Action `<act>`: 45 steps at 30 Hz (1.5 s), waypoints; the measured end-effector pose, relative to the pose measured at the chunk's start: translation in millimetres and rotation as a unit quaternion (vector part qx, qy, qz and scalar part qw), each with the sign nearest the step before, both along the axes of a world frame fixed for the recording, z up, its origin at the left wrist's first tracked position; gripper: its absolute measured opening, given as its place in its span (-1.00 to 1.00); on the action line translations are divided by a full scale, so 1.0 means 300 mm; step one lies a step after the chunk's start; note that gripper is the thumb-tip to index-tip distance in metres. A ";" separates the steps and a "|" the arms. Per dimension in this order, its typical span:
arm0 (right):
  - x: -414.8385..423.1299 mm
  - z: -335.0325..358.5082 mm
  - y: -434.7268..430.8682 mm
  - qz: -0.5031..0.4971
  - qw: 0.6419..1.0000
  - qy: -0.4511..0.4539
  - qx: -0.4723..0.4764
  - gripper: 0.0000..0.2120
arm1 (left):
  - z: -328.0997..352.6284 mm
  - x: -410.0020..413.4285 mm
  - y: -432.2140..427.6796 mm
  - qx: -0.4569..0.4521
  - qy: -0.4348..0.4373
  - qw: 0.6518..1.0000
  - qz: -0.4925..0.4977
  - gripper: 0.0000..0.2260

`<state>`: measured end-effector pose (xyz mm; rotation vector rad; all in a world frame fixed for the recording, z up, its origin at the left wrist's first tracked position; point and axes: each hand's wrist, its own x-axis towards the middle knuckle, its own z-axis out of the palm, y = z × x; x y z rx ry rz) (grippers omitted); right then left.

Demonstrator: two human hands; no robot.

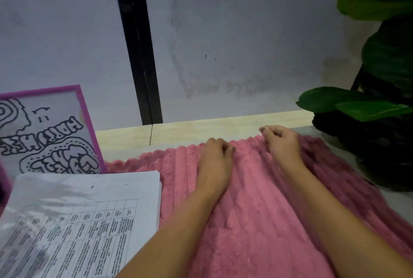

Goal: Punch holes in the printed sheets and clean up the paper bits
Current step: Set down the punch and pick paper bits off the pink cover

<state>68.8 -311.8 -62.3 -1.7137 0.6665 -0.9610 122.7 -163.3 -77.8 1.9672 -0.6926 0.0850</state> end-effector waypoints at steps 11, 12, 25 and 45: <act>-0.521 0.297 0.207 0.092 0.987 -0.103 -0.078 -0.91 | 0.195 -0.119 -0.028 0.071 0.089 0.991 -0.065 -0.70; -0.628 0.304 0.218 0.090 0.986 -0.099 -0.102 -0.91 | 0.226 -0.187 -0.048 0.064 0.074 0.991 -0.087 -0.68; -1.632 -0.107 0.142 -0.226 0.973 0.037 0.037 -0.85 | -0.011 -1.374 -0.230 0.087 0.176 0.849 -0.491 -0.88; -1.701 -0.913 0.019 -0.310 0.869 0.146 0.357 -0.77 | -0.807 -1.492 -0.349 0.210 0.309 0.876 -0.305 -0.78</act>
